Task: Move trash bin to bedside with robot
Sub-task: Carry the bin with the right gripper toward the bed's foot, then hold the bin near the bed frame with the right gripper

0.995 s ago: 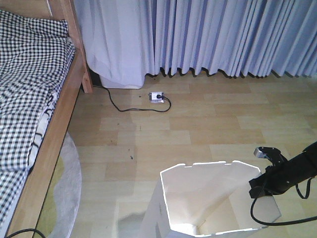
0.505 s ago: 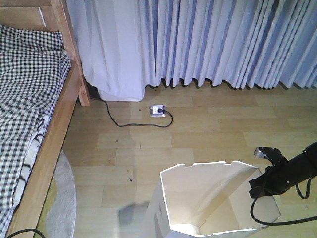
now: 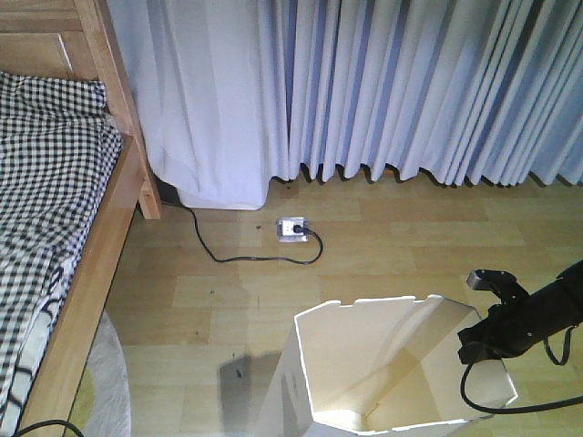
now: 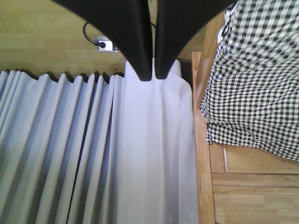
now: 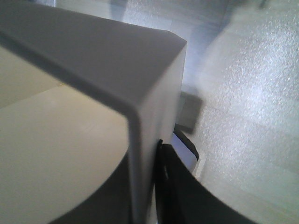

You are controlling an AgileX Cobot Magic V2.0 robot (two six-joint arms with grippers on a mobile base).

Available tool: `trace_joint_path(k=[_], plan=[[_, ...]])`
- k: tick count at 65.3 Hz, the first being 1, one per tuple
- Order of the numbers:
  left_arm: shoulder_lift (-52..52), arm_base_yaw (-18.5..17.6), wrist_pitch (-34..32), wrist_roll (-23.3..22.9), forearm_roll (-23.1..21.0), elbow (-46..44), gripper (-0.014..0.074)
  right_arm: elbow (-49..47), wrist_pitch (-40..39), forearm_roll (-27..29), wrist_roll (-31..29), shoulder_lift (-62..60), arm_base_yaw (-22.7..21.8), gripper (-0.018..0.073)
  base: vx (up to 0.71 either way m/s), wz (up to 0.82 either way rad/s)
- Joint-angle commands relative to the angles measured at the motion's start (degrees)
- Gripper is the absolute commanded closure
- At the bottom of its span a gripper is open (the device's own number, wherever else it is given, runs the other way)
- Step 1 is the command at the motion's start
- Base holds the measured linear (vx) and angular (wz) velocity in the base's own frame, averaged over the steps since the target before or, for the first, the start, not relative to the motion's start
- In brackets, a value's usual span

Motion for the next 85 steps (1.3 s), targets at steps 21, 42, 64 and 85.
trace_joint_path(k=[21,42,64,85], plan=[[-0.8,0.0,-4.6,-0.1,0.0,1.5,0.0602,-0.4,11.8,3.1,0.1,-4.3,-0.2,0.0565,0.25,0.02],[-0.8,0.0,-4.6,-0.1,0.0,1.5,0.0602,-0.4,11.8,3.1,0.1,-4.3,-0.2,0.0565,0.23,0.02],[-0.8,0.0,-4.6,-0.1,0.0,1.5,0.0602,-0.4,11.8,3.1,0.1,-4.3,-0.2,0.0565,0.24,-0.02],[-0.8,0.0,-4.6,-0.1,0.0,1.5,0.0602,-0.4,11.8,3.1,0.1,-4.3,-0.2,0.0565,0.23,0.01]])
